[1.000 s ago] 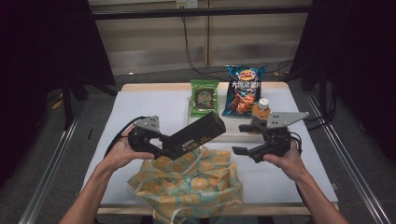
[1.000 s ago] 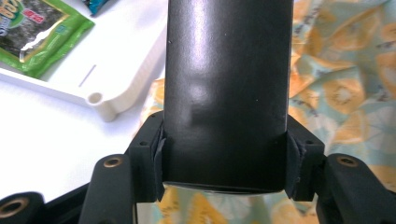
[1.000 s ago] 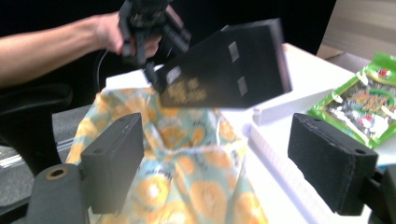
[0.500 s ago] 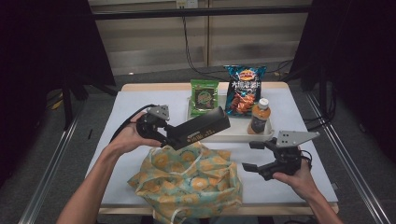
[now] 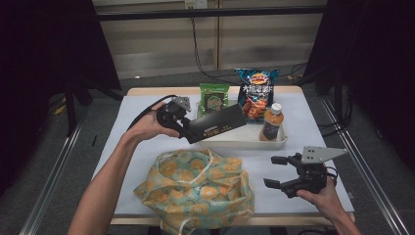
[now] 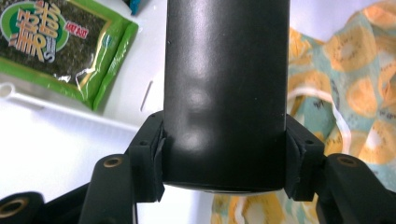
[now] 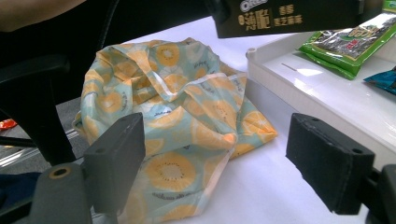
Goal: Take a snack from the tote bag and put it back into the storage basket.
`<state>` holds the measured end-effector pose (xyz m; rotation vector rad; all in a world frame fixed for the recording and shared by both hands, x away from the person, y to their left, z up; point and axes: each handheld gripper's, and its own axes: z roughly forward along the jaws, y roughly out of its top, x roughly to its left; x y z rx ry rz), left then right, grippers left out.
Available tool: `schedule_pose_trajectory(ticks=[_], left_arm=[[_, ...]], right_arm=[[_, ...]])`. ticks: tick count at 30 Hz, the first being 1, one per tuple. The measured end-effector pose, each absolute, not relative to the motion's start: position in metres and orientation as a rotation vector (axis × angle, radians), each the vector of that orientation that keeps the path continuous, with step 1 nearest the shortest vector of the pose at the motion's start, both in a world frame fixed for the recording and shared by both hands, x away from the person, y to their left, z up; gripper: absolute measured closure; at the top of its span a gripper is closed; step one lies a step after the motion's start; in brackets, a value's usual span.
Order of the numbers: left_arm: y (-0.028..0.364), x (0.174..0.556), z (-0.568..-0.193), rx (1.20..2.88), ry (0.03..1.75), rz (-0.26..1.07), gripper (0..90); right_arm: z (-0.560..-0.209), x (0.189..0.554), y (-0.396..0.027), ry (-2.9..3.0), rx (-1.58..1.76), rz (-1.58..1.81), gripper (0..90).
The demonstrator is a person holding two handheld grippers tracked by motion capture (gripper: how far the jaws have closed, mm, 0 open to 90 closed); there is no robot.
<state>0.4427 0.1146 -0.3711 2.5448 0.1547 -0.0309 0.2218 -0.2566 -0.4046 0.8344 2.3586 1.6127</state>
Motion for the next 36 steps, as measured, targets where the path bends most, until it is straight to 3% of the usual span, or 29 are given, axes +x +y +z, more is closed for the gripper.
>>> schedule_pose_trajectory(ticks=[9,36], left_arm=[[0.101,0.459,-0.371,2.56,0.171,0.024,43.2],[0.073,0.48,-0.401,2.575,0.16,-0.025,43.2]], right_arm=[[-0.408,0.221,-0.26,2.362,0.849,1.625,19.3],[-0.414,0.226,-0.264,2.373,0.852,1.647,19.3]])
